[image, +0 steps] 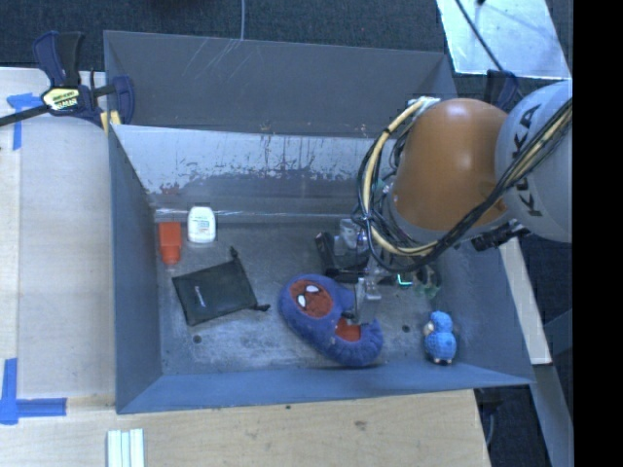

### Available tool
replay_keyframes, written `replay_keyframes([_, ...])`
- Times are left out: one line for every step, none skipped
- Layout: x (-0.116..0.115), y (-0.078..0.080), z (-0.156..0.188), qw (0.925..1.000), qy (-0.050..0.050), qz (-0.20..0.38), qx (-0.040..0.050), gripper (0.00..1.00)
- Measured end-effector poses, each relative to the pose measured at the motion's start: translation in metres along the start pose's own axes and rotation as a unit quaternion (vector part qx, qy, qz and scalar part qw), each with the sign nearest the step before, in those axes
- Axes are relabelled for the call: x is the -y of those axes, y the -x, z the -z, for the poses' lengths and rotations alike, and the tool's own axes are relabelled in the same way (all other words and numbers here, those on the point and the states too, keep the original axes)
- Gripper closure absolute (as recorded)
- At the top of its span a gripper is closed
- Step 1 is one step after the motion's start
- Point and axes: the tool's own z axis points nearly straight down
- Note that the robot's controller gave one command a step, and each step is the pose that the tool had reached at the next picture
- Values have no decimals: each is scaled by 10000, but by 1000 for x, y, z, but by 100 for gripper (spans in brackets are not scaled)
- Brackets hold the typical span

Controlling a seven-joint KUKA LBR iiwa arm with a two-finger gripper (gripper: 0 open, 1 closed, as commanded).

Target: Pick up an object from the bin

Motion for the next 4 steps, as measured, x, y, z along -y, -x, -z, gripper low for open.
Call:
replay_keyframes([-25, -4, -98, 9760, -16, 2178, 60, 0])
replay_keyframes([-25, -5, -96, 9759, -18, 2183, 25, 100])
replay_keyframes([-1, 27, 92, 9771, -18, 2126, 85, 100])
replay_keyframes([15, 47, 49, 9264, -8, 3765, 23, 100])
